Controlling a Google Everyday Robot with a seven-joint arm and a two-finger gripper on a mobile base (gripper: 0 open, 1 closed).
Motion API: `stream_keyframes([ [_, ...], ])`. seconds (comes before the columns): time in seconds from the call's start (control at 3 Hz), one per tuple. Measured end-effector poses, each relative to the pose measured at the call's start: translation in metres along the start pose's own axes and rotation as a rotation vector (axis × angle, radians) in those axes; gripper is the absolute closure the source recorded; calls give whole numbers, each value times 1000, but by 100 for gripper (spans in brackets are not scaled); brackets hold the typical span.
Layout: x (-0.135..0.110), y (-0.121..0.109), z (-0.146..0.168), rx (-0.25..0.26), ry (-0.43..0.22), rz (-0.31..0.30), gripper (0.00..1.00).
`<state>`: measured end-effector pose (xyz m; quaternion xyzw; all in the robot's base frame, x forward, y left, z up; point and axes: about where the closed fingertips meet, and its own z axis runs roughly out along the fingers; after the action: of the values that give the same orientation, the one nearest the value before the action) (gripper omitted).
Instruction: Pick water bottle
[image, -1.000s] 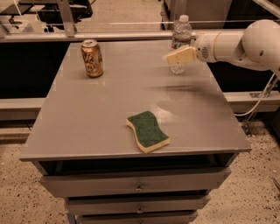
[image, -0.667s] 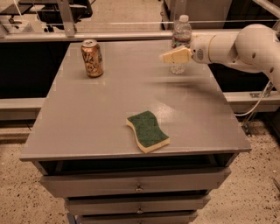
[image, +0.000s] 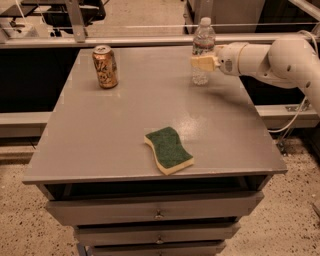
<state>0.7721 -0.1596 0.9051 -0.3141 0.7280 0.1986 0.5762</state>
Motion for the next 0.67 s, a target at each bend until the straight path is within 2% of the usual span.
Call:
stream_keyframes([
  [0.33, -13, 12, -8, -50, -28, 1, 82],
  [0.67, -38, 53, -22, -187, -70, -6, 100],
])
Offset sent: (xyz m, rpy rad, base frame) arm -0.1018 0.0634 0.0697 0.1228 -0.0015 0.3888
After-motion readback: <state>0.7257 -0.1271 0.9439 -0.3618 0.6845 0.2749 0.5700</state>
